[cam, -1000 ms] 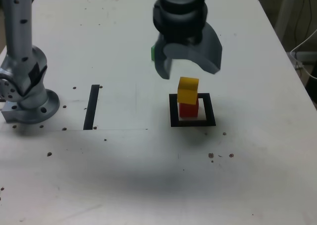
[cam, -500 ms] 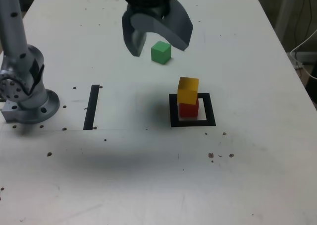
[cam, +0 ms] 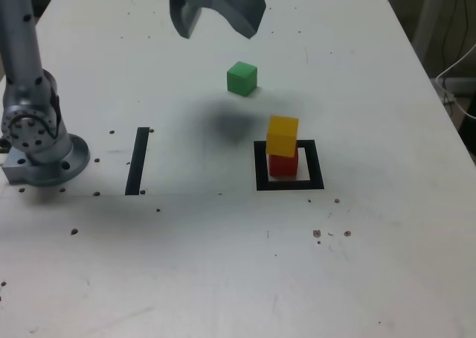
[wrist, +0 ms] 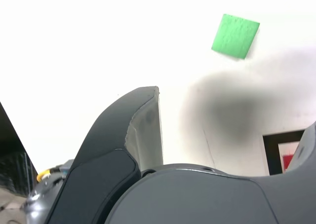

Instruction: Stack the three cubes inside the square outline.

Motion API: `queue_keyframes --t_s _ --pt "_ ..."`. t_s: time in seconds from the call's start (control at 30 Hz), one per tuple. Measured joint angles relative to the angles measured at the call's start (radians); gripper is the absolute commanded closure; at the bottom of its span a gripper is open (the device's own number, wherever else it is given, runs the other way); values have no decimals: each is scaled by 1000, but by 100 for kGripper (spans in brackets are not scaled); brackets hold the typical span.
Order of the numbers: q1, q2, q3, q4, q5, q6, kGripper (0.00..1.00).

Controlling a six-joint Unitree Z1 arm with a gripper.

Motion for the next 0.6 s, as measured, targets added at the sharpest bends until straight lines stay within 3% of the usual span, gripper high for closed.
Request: queue_keyframes --t_s 0.43,0.6 --pt "147 189 41 -192 -1 137 3" --pt "168 202 32 -221 12 156 4"
